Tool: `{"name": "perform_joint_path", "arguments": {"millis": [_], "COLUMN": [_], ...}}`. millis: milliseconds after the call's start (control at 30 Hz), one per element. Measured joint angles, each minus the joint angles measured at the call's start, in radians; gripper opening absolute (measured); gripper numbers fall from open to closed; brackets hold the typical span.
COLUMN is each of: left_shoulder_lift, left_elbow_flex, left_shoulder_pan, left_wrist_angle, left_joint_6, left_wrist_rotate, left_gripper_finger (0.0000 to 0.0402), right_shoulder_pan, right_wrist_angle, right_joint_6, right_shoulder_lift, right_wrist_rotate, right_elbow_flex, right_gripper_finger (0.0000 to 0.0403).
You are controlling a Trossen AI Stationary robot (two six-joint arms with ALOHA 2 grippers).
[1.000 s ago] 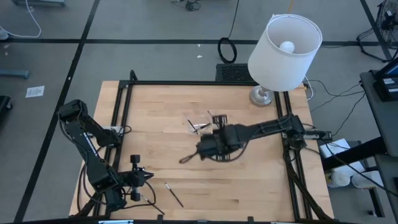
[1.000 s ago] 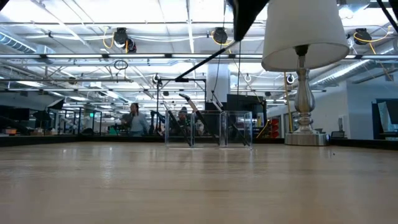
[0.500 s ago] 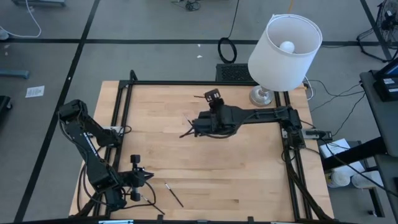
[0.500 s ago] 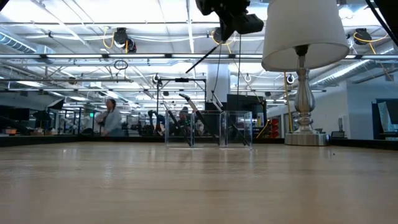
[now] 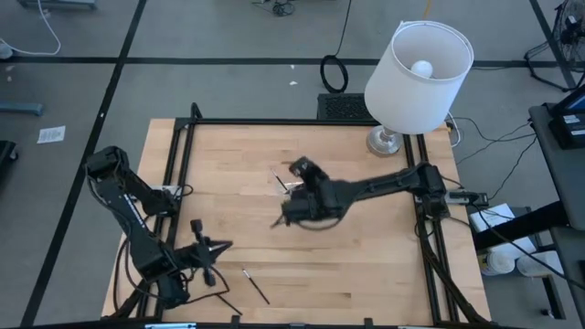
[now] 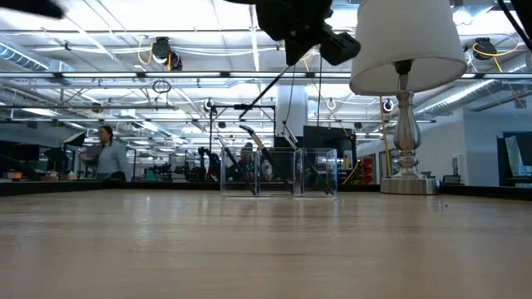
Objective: Pick & Place Makeup Supplies
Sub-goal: Put the makeup brush into the transparent organizer
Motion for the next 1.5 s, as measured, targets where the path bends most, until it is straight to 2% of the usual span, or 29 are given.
{"name": "perform_joint_path", "arguments": {"millis": [100, 267, 367, 567, 700, 900, 1033, 1200, 1500], "left_shoulder_lift": [0.000, 0.000, 0.000, 0.000, 0.000, 0.000, 0.000, 0.000, 0.000], "left_elbow_flex": [0.000, 0.000, 0.000, 0.000, 0.000, 0.000, 0.000, 0.000, 0.000], "left_shoulder_pan": [0.051, 0.183, 0.270, 0.410, 0.449, 0.501, 0.536, 0.592, 0.615], "left_wrist_angle": [0.001, 0.012, 0.114, 0.439, 0.548, 0.607, 0.612, 0.617, 0.619], "left_joint_6": [-0.042, 0.010, 0.150, 0.547, 0.662, 0.703, 0.697, 0.671, 0.694], "left_wrist_rotate": [-0.097, -0.060, 0.044, 0.343, 0.389, 0.507, 0.540, 0.662, 0.685], "left_gripper_finger": [0.0035, 0.0090, 0.0151, 0.0267, 0.0309, 0.0323, 0.0314, 0.0300, 0.0294], "right_shoulder_pan": [0.058, 0.178, 0.244, 0.330, 0.348, 0.346, 0.340, 0.339, 0.340], "right_wrist_angle": [0.024, 0.105, 0.179, 0.385, 0.456, 0.546, 0.586, 0.647, 0.675], "right_joint_6": [0.017, 0.036, 0.020, -0.132, -0.183, -0.250, -0.273, -0.306, -0.329], "right_shoulder_lift": [0.000, 0.000, 0.000, 0.000, 0.000, 0.000, 0.000, 0.000, 0.000], "right_wrist_rotate": [-0.001, -0.001, -0.001, -0.001, -0.001, 0.023, 0.028, 0.027, 0.026], "right_elbow_flex": [-0.055, -0.111, -0.128, -0.177, -0.215, -0.257, -0.257, -0.257, -0.257], "right_gripper_finger": [0.0000, 0.0000, 0.0000, 0.0000, 0.0000, 0.0000, 0.0000, 0.0000, 0.0000]}}
